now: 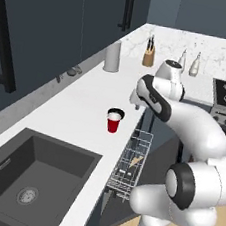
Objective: Pick up the cup and bowl from the counter, place them in the dishwasher, and close the dishwasher door.
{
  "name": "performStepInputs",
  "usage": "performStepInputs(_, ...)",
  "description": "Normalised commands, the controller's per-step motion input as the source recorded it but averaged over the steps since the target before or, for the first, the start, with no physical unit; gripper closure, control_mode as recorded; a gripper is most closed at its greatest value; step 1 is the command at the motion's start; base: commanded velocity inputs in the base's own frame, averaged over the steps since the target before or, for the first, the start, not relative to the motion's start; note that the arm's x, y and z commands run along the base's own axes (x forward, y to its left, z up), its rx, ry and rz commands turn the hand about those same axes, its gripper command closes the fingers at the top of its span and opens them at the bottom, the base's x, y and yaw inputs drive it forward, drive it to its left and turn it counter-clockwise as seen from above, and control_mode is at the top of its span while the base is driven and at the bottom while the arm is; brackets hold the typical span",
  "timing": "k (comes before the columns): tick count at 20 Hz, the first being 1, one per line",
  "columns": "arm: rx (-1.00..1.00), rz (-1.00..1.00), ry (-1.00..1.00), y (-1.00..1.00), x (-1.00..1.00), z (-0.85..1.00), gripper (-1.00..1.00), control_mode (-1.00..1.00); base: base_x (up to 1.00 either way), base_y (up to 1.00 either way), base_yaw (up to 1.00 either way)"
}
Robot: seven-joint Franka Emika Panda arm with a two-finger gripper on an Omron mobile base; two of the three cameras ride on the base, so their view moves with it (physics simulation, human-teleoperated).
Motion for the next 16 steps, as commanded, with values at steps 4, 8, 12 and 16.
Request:
performStepInputs(4, 0.0, -0.13, -0.05, 0.46, 0.3, -0.65, -1.0, -1.0, 0.0, 0.0, 0.0)
performStepInputs(8, 0.0, -0.14, -0.06, 0.33, 0.36, -0.5, -1.0, -1.0, 0.0, 0.0, 0.0)
performStepInputs(12, 0.0, -0.13, -0.02, 0.23, 0.47, -0.38, -1.0, -1.0, 0.0, 0.0, 0.0)
performStepInputs(16, 0.02, -0.12, -0.01, 0.16, 0.48, -0.27, -1.0, -1.0, 0.0, 0.0, 0.0)
